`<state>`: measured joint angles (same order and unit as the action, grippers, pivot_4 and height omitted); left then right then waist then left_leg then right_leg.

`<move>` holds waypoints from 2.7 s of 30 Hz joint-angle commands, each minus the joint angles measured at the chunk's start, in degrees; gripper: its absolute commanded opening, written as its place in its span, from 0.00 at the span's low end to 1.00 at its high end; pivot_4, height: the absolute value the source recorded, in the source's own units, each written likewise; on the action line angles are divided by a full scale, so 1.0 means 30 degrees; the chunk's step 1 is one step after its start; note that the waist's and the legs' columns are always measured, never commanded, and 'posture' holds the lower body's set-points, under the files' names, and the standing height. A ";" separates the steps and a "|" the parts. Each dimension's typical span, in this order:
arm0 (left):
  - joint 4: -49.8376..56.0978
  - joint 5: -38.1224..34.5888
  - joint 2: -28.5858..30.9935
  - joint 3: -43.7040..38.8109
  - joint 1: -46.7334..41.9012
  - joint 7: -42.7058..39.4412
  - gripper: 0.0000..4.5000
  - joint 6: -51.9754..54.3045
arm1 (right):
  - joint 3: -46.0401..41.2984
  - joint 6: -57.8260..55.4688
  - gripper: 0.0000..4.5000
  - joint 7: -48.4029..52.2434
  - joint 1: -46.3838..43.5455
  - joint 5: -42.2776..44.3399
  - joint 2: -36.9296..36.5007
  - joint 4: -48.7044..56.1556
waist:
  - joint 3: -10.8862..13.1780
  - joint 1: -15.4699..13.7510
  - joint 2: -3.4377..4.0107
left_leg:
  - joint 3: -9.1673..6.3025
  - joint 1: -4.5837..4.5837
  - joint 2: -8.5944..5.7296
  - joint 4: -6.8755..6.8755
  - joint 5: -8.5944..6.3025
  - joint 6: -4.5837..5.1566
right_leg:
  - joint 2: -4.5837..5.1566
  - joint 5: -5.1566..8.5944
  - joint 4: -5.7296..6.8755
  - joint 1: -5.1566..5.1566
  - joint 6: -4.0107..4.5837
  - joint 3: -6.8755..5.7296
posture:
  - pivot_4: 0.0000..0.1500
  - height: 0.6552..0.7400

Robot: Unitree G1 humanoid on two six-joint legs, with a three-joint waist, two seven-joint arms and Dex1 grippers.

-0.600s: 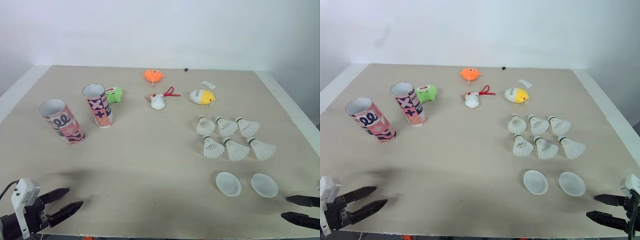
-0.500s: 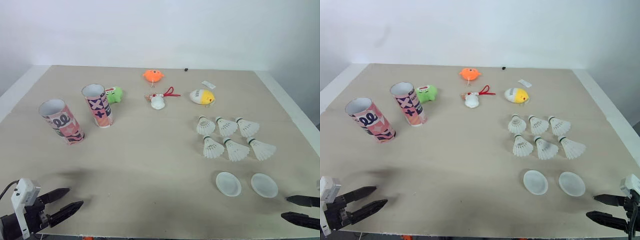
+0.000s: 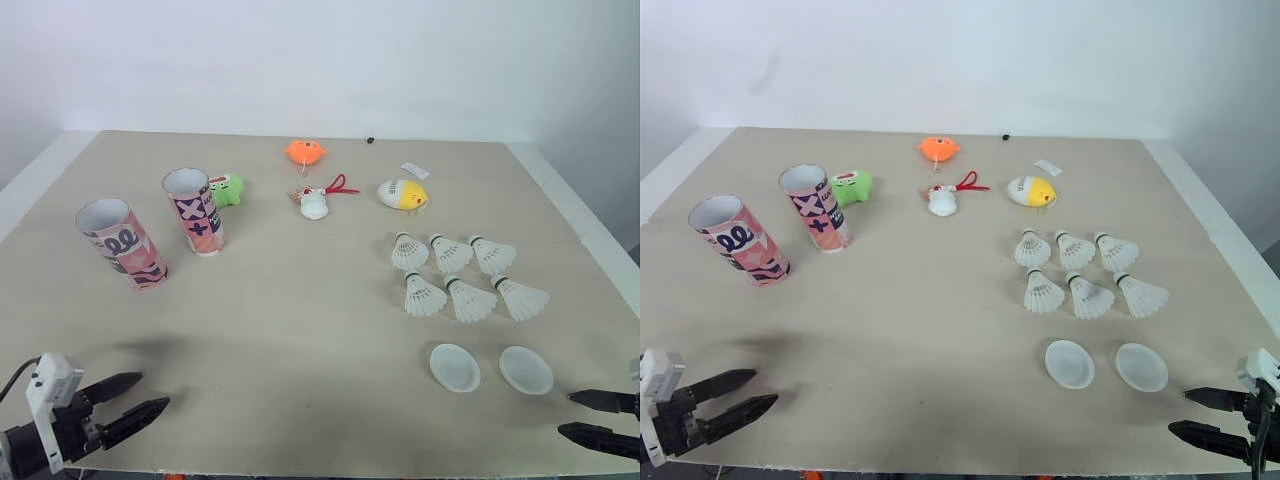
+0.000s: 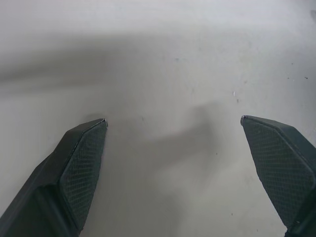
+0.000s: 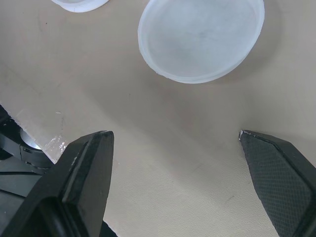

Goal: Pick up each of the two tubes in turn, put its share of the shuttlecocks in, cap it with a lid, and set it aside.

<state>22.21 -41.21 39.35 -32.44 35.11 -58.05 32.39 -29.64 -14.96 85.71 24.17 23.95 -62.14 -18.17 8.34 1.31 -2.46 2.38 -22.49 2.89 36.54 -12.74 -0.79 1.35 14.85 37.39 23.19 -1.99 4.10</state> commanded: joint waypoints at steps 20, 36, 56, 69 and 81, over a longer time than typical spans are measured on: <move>0.1147 -0.6115 -0.1744 -0.3486 0.0431 0.1865 1.00 0.2633 | 0.5437 -0.7842 0.97 -0.6000 -0.9290 0.8684 0.3521 1.5230 | 0.0250 0.0024 0.0100 | 0.0008 -0.0174 0.0090 0.0000 -0.0049 -0.0040 | -0.0154 0.0020 -0.0004 0.0083 0.0028 -0.0026 | 1.00 1.00; 0.2138 -0.0470 -0.6319 -0.4759 0.0088 0.6652 1.00 -0.4717 | 1.3123 -0.5150 0.97 -1.2303 -1.7212 0.1278 1.1064 1.0622 | 0.0249 0.0017 0.0058 | -0.0036 -0.0274 -0.0021 0.0070 -0.0239 -0.0002 | -0.0138 0.0084 0.0015 0.0054 0.0053 -0.0062 | 1.00 1.00; -0.4311 0.4995 -0.3642 -0.0546 -0.7912 0.8948 1.00 -0.7018 | 1.2584 -0.5223 0.97 -1.5106 -1.4511 0.0815 1.2725 1.3761 | 0.0247 0.0014 0.0055 | -0.0007 -0.0252 0.0125 0.0318 -0.0222 -0.0001 | -0.0292 0.0005 0.0261 0.0060 0.0107 -0.0053 | 1.00 1.00; -0.9963 0.5975 -0.2160 0.1916 -1.3601 0.8053 1.00 -0.7259 | 1.1552 -0.6017 0.97 -1.5827 -1.3773 0.1896 1.2601 1.5543 | 0.0247 0.0033 0.0055 | -0.0018 -0.0268 0.0174 0.0316 -0.0222 -0.0005 | -0.0365 -0.0004 0.0263 0.0069 0.0132 -0.0047 | 1.00 1.00; -1.4554 0.6992 -0.2035 0.3286 -1.7376 0.7487 1.00 -0.8963 | 1.1206 -0.6554 0.97 -1.6519 -1.3383 0.2160 1.2372 1.6372 | 0.0247 0.0006 0.0055 | -0.0015 -0.0275 0.0176 0.0321 -0.0223 -0.0010 | -0.0375 -0.0011 0.0265 0.0072 0.0126 -0.0044 | 1.00 1.00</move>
<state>-20.95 -20.56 32.32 -22.41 -16.04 -35.14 7.52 5.94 -34.80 36.68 -16.04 29.40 -24.67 28.00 9.08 1.32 -2.30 2.34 -23.32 3.41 37.50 -13.41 -0.81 0.24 14.81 38.18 23.41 -1.61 3.98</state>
